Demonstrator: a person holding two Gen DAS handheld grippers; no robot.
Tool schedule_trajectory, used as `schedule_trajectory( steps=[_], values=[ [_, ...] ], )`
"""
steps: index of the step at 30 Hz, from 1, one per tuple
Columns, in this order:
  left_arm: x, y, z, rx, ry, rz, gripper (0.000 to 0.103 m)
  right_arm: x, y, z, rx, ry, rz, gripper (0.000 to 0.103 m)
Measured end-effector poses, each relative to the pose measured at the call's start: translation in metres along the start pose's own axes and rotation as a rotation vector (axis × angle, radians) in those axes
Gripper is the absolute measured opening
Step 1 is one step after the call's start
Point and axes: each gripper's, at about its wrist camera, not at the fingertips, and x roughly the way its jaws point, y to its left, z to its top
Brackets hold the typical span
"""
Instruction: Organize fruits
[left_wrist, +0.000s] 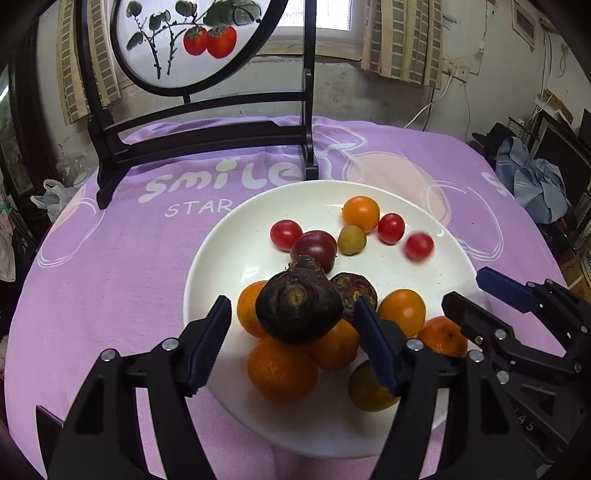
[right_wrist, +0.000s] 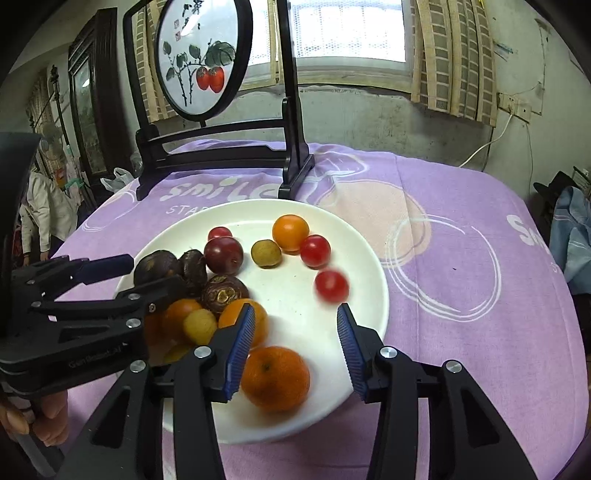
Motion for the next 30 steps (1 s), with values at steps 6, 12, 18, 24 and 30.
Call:
schedule_trajectory(
  steps=[6, 12, 18, 24, 30],
  values=[
    [-0.031, 0.001, -0.016, -0.013, -0.05, 0.007, 0.078, -0.027, 0.009, -0.017, -0.029, -0.008, -0.002, 0.054],
    [-0.064, -0.003, -0.043, 0.015, -0.07, 0.008, 0.081, -0.055, 0.018, -0.042, -0.024, 0.013, -0.025, 0.062],
    [-0.095, -0.003, -0.074, 0.012, -0.087, 0.006, 0.084, -0.081, 0.023, -0.067, 0.01, 0.023, -0.051, 0.074],
    [-0.119, -0.002, -0.102, 0.014, -0.092, -0.006, 0.089, -0.102, 0.029, -0.092, 0.01, 0.02, -0.082, 0.086],
    [-0.127, -0.003, -0.127, 0.022, -0.077, 0.001, 0.092, -0.112, 0.033, -0.115, 0.005, 0.036, -0.093, 0.095]
  ],
)
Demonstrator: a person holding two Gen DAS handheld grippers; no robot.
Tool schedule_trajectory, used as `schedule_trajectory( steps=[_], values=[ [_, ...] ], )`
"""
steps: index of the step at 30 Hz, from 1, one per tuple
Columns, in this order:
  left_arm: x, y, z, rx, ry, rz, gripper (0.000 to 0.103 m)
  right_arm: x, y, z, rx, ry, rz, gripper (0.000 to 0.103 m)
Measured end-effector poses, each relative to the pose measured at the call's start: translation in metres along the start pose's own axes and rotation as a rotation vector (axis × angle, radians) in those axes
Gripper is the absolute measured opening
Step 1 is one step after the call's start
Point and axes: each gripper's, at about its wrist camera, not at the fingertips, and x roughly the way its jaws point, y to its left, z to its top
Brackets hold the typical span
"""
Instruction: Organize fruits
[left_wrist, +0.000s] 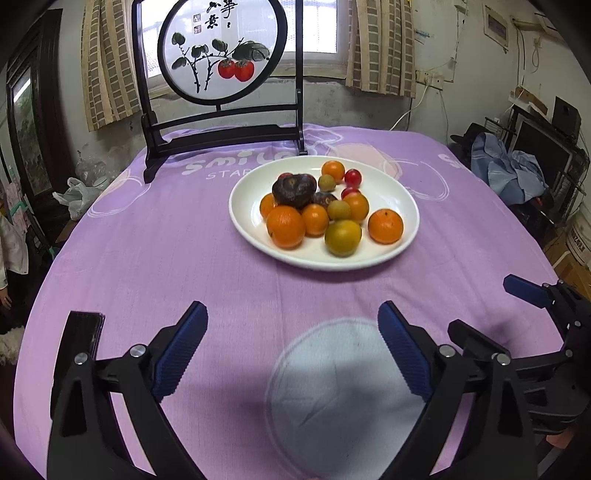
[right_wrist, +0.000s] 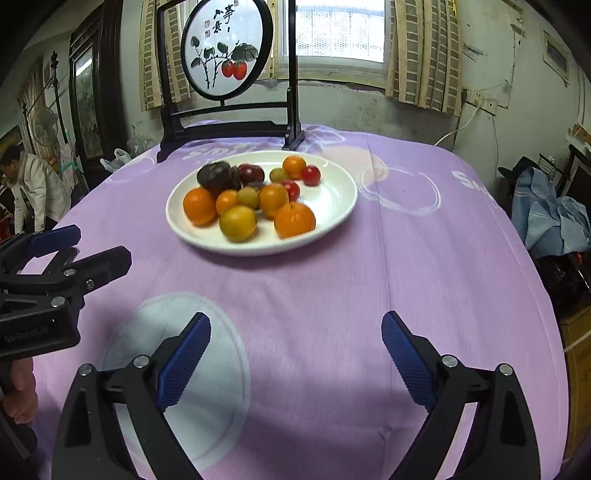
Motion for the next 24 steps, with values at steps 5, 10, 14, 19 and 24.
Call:
schedule_trajectory(
  steps=[5, 10, 14, 19, 24],
  values=[
    [0.002, 0.0, -0.014, 0.005, 0.032, -0.008, 0.093, -0.003, 0.001, -0.01, 0.004, 0.007, -0.001, 0.095],
    [0.011, 0.003, -0.024, -0.004, 0.057, -0.003, 0.094, 0.002, 0.002, -0.017, 0.005, 0.023, 0.005, 0.095],
    [0.019, 0.004, -0.029, -0.004, 0.075, -0.004, 0.095, 0.006, 0.0, -0.021, 0.013, 0.036, 0.014, 0.095],
    [0.028, 0.004, -0.035, -0.011, 0.08, -0.003, 0.096, 0.012, -0.003, -0.026, 0.021, 0.065, 0.0, 0.095],
    [0.042, 0.006, -0.041, -0.02, 0.124, -0.019, 0.098, 0.021, -0.007, -0.034, 0.036, 0.108, -0.008, 0.095]
  ],
)
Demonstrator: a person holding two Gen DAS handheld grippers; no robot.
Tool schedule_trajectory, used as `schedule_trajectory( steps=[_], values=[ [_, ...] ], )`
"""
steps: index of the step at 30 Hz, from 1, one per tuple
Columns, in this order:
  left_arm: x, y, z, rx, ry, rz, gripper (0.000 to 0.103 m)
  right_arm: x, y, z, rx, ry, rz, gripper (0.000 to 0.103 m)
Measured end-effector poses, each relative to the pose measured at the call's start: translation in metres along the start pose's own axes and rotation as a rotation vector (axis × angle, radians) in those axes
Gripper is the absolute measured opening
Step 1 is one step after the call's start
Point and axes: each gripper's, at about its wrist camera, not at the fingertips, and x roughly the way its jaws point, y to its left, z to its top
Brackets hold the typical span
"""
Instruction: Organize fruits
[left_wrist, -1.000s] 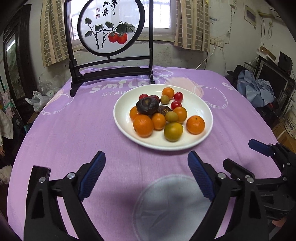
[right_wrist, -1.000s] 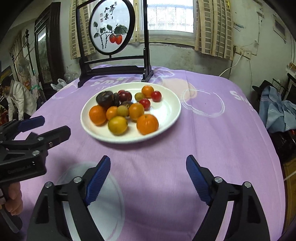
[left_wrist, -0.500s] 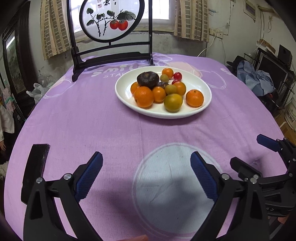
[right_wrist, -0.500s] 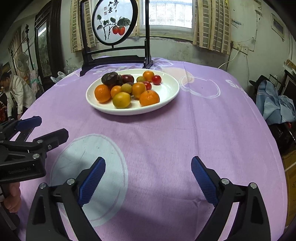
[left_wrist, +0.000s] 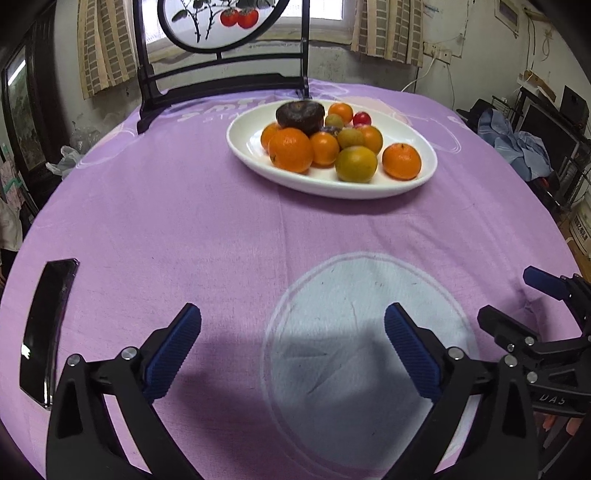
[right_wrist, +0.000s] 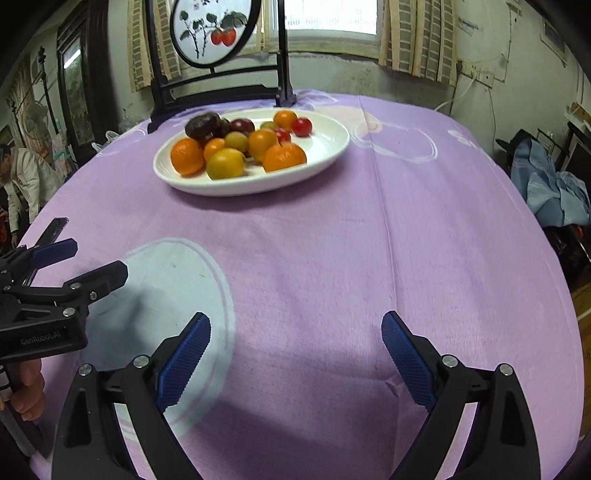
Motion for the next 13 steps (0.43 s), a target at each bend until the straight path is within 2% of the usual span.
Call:
schedule_trajectory(
  steps=[6, 13],
  values=[
    [0.023, 0.005, -0.006, -0.027, 0.07, -0.008, 0.098, 0.006, -0.004, -0.007, 0.042, 0.045, 0.003, 0.095],
    [0.024, 0.002, -0.009, -0.011, 0.049, 0.027, 0.099, 0.012, 0.003, -0.015, 0.017, 0.048, -0.038, 0.1]
  ],
)
